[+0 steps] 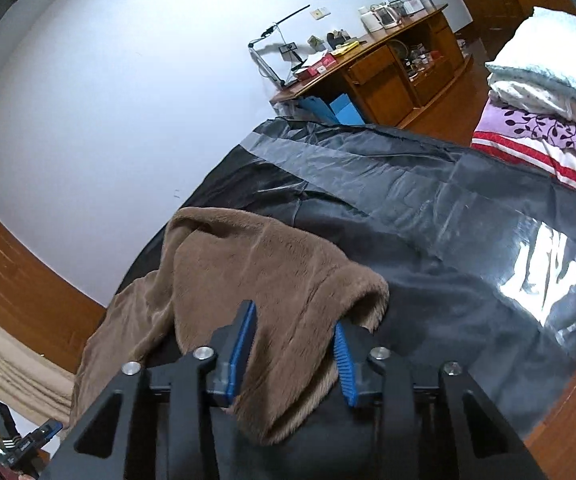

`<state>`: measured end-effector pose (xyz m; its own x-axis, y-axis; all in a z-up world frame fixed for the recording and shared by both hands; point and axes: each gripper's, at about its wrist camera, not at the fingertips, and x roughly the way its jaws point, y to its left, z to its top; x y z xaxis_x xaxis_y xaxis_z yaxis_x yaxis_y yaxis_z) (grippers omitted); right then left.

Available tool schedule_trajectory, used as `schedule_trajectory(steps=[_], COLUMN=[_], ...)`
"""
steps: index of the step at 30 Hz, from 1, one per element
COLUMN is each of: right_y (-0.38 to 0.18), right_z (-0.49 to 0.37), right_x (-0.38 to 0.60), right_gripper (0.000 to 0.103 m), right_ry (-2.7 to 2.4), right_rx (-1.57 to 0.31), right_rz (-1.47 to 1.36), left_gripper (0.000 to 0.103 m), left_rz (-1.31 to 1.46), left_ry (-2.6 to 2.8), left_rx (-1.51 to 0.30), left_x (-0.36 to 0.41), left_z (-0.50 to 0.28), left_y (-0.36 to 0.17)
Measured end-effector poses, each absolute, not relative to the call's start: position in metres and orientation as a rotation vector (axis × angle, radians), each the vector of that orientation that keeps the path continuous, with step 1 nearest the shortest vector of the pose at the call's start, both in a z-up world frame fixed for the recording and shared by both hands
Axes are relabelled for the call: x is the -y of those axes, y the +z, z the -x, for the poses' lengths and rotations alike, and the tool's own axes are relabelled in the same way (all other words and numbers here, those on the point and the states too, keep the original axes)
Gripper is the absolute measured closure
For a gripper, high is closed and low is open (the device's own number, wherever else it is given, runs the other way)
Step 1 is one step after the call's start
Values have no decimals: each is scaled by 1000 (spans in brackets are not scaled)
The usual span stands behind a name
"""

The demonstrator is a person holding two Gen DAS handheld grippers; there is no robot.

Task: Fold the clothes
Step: 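Grasp the brown fleece sleeve cuff with the right gripper and lift it, then carry the held sleeve across the fleece toward the left gripper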

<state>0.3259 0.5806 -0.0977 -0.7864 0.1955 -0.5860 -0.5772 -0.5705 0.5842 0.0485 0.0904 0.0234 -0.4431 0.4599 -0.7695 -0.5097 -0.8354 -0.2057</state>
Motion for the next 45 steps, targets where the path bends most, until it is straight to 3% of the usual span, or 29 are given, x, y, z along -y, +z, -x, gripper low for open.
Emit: schedule_trajectory(steps=[5, 6, 8, 10, 19, 32, 39, 45], right_y=[-102, -97, -79, -61, 24, 80, 108, 78], right_z=[-309, -309, -313, -316, -333, -248, -150, -70], right_x=[-583, -583, -581, -578, -557, -497, -393, -298], right_gripper=[67, 70, 89, 95, 96, 96, 96, 95], right_ry=[2371, 2372, 2360, 2344, 2221, 2574, 2888, 3022], right_rx=[-1078, -1058, -968, -879, -420, -701, -639, -506], right_rz=[669, 652, 583, 515, 311, 415, 522, 812], left_gripper=[16, 16, 16, 16, 16, 16, 16, 16], left_rz=[1244, 1246, 1252, 1260, 1336, 1287, 1268, 1268], left_ry=[2251, 2246, 2237, 2228, 2181, 2158, 2238, 2246], left_rx=[-50, -46, -39, -38, 57, 185, 271, 331], left_x=[-96, -98, -100, -103, -93, -64, -37, -25], left_z=[-26, -22, -14, -7, 23, 21, 25, 26], left_y=[13, 12, 10, 7, -20, -18, -10, -11])
